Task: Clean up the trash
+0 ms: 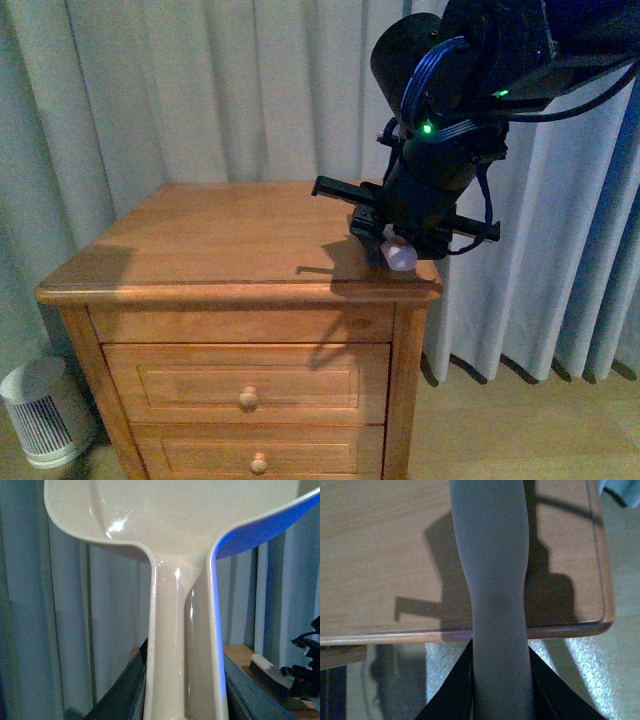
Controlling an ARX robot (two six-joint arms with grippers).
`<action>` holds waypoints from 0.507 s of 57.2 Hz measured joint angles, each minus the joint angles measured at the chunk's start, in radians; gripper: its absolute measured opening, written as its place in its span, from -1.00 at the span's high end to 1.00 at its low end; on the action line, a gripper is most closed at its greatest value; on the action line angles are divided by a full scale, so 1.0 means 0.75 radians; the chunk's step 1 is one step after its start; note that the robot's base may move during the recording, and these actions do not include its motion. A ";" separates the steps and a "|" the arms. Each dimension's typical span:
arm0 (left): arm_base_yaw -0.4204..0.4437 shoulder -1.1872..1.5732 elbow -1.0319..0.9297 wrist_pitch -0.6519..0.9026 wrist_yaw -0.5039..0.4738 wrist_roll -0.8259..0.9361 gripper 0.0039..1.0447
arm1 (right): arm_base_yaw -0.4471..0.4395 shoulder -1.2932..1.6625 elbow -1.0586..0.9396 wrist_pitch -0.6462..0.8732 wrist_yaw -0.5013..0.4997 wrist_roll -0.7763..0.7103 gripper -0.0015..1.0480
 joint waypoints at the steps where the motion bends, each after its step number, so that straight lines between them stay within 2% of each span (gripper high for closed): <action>1: 0.000 0.000 0.000 0.000 0.000 -0.001 0.48 | -0.004 -0.031 -0.039 0.043 0.011 -0.018 0.60; 6: 0.000 0.000 0.000 0.000 0.001 -0.001 0.48 | -0.026 -0.217 -0.231 0.248 0.055 -0.114 0.60; 14: 0.000 0.000 0.000 0.000 0.000 -0.001 0.48 | -0.092 -0.767 -0.698 0.684 0.142 -0.325 0.60; 22: 0.000 0.000 0.000 0.000 0.001 -0.001 0.48 | -0.109 -1.134 -1.069 0.917 0.181 -0.430 0.60; 29: 0.000 0.000 0.000 0.000 0.001 -0.001 0.48 | -0.098 -1.380 -1.324 1.027 0.245 -0.487 0.60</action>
